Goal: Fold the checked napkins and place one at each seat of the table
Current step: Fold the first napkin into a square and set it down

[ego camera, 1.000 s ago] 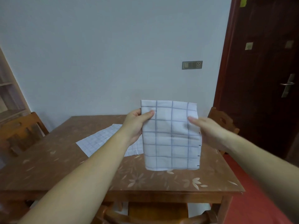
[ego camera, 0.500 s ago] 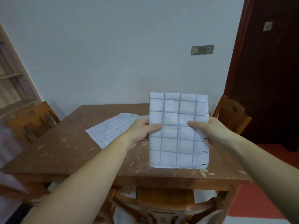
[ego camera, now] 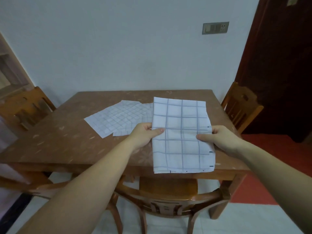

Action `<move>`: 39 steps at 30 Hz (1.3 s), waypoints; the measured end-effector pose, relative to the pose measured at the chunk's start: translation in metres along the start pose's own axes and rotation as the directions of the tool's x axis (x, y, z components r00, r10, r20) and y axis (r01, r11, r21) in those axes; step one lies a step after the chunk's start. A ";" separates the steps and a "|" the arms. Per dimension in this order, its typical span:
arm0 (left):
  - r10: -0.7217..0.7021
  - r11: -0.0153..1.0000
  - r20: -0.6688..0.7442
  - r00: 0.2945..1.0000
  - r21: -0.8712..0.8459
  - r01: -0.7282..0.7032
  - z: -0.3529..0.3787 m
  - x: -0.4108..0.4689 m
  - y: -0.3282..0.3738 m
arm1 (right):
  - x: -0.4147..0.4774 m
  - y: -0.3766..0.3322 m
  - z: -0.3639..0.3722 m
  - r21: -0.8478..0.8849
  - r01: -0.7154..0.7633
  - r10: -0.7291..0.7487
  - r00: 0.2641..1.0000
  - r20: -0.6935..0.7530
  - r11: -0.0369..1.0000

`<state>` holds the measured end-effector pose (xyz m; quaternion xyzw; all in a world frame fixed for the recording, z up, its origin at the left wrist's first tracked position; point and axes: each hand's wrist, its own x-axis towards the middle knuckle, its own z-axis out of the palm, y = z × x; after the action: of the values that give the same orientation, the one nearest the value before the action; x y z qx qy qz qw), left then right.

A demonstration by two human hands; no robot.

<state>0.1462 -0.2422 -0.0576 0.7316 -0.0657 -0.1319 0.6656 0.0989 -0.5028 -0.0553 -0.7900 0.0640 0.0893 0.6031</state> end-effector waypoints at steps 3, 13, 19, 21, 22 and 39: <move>-0.020 1.000 0.028 0.999 -0.018 0.021 -0.002 -0.001 -0.005 | 0.003 0.007 0.005 0.007 -0.029 0.029 1.000 0.001 1.000; -0.117 0.982 0.052 0.992 -0.142 0.123 -0.007 0.011 -0.028 | 0.013 0.019 0.015 0.179 -0.055 0.069 0.995 -0.069 0.982; -0.154 0.962 -0.064 0.986 -0.237 0.135 -0.005 0.027 -0.056 | 0.026 0.030 0.037 0.350 -0.066 0.134 0.976 -0.174 0.935; -0.150 0.966 -0.069 0.986 -0.222 0.131 -0.007 0.031 -0.061 | 0.031 0.032 0.040 0.362 -0.077 0.149 0.973 -0.177 0.929; -0.141 0.970 -0.066 0.988 -0.207 0.124 -0.008 0.033 -0.063 | 0.033 0.033 0.040 0.362 -0.081 0.154 0.972 -0.179 0.929; -0.183 0.935 0.011 0.983 -0.307 0.177 -0.013 0.067 -0.105 | 0.071 0.064 0.044 0.432 -0.152 0.243 0.956 -0.163 0.889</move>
<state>0.2055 -0.2366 -0.1678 0.6235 0.0287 -0.1944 0.7567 0.1523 -0.4768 -0.1427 -0.6382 0.2259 0.0502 0.7342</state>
